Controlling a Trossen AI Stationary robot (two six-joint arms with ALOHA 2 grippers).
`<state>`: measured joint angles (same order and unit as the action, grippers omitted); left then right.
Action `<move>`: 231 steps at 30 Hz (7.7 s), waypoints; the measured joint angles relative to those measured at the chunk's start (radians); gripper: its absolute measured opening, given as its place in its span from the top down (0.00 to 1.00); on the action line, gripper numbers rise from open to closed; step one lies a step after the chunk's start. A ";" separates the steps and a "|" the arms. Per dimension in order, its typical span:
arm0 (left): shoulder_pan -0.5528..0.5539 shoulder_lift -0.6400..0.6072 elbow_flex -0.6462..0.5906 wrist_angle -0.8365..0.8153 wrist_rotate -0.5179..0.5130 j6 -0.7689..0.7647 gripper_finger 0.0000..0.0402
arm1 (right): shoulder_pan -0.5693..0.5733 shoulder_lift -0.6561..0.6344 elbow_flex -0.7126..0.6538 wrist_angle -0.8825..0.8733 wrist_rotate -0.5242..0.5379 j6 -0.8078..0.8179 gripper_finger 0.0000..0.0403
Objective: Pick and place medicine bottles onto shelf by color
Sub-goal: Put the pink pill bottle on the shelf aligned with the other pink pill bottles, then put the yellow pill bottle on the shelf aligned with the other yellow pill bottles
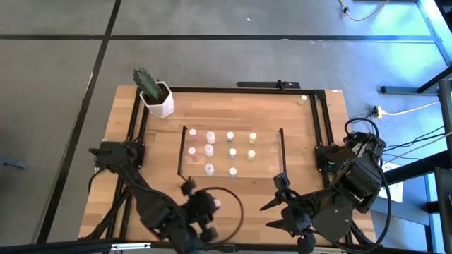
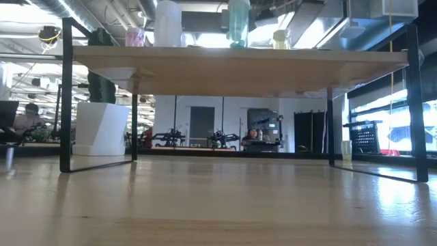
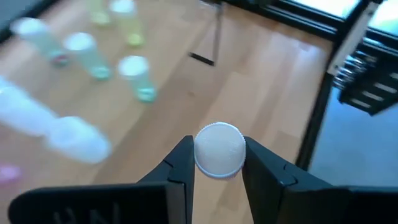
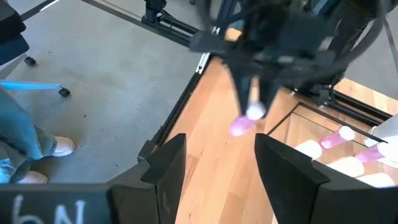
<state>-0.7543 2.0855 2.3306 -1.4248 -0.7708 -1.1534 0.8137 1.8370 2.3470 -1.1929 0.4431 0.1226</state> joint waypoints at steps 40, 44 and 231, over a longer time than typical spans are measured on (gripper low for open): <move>-0.033 -0.064 -0.077 -0.146 -0.077 -0.227 0.79 | 0.000 0.000 0.000 0.023 0.000 0.004 0.52; -0.051 -0.064 -0.100 -0.146 -0.083 -0.294 0.79 | 0.000 0.000 0.000 0.022 0.034 0.007 0.52; -0.055 -0.536 -0.579 0.005 -0.164 -0.049 0.44 | -0.020 0.000 0.000 -0.012 0.213 0.082 0.52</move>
<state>-0.8089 1.5494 1.7515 -1.4197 -0.9350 -1.2021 0.7934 1.8370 2.3466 -1.2045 0.6559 0.2049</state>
